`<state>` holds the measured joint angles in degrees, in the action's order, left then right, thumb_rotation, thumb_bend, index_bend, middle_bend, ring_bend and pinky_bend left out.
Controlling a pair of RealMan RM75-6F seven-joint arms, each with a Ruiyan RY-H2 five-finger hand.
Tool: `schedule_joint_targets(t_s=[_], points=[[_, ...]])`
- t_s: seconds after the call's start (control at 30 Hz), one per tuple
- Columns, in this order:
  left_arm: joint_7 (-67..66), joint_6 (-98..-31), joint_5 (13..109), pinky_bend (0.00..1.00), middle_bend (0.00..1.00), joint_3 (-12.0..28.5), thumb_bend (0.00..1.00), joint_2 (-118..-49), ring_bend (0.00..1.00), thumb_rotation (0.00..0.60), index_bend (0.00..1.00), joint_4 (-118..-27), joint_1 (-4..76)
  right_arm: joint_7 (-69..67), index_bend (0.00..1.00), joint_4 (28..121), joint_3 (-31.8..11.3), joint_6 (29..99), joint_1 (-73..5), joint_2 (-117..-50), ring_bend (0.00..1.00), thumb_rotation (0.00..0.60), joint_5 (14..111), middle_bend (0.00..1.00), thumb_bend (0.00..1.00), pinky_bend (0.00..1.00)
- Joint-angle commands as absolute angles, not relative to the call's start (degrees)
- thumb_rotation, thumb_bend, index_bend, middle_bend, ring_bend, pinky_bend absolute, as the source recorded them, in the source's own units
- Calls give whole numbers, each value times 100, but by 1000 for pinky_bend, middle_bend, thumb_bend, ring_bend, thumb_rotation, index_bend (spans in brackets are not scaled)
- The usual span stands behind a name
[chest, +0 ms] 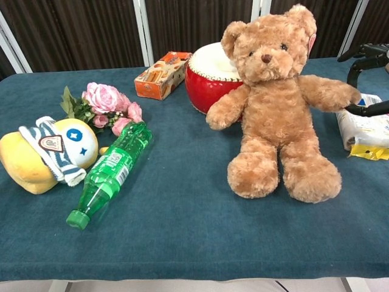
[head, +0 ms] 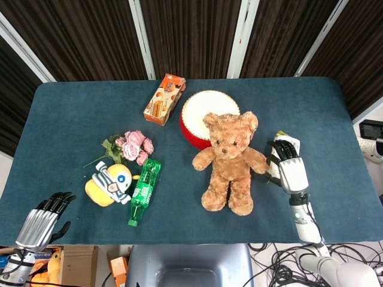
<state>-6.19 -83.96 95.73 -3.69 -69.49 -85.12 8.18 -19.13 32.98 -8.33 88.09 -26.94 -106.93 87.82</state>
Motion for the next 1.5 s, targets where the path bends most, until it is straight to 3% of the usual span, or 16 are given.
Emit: schedule_joint_targets(t_s=[0.03,0.2,0.37,0.57,0.87,1.0,1.17,1.37,1.5], points=[[-625,-8382,9569,371,188,-370,341,-6946,168,600,216,-8519,821,-1905,674,3247,-788,8721,-2661,-10700,170,600,8774,237,279,198],[-634,-8349,9557,372,188,-373,342,-6936,168,600,217,-8536,827,-1997,625,3192,-752,8645,-2628,-10698,170,600,8757,237,278,198],[-657,-8335,9554,373,189,-378,342,-6929,168,600,216,-8541,825,-2443,360,3613,-526,8956,-2464,-10408,143,600,9004,227,279,171],[-757,-8510,9601,376,189,-364,342,-6910,168,600,217,-8584,752,-2232,183,4740,-134,9502,-2008,-9626,87,600,9353,119,263,137],[-891,-9154,10145,373,178,-521,343,-6712,160,600,214,-8806,506,-840,201,7525,336,9426,-1183,-7795,82,600,9092,111,246,136],[-1028,-9271,10130,368,172,-529,343,-6700,149,600,212,-8872,387,-704,204,8356,451,9513,-835,-7214,82,600,8911,111,237,136],[-1184,-9087,9849,369,146,-549,344,-6549,132,600,188,-9255,301,-932,174,8352,82,9999,-431,-7373,76,600,8519,111,175,136],[-1260,-9097,9784,370,143,-479,343,-6560,131,600,188,-9312,265,-595,157,8635,149,9303,-488,-7171,73,600,8358,110,173,136],[-1223,-9090,9766,371,143,-449,343,-6572,131,600,188,-9302,257,-515,157,8727,98,9202,-487,-7155,73,600,8392,110,173,136]])
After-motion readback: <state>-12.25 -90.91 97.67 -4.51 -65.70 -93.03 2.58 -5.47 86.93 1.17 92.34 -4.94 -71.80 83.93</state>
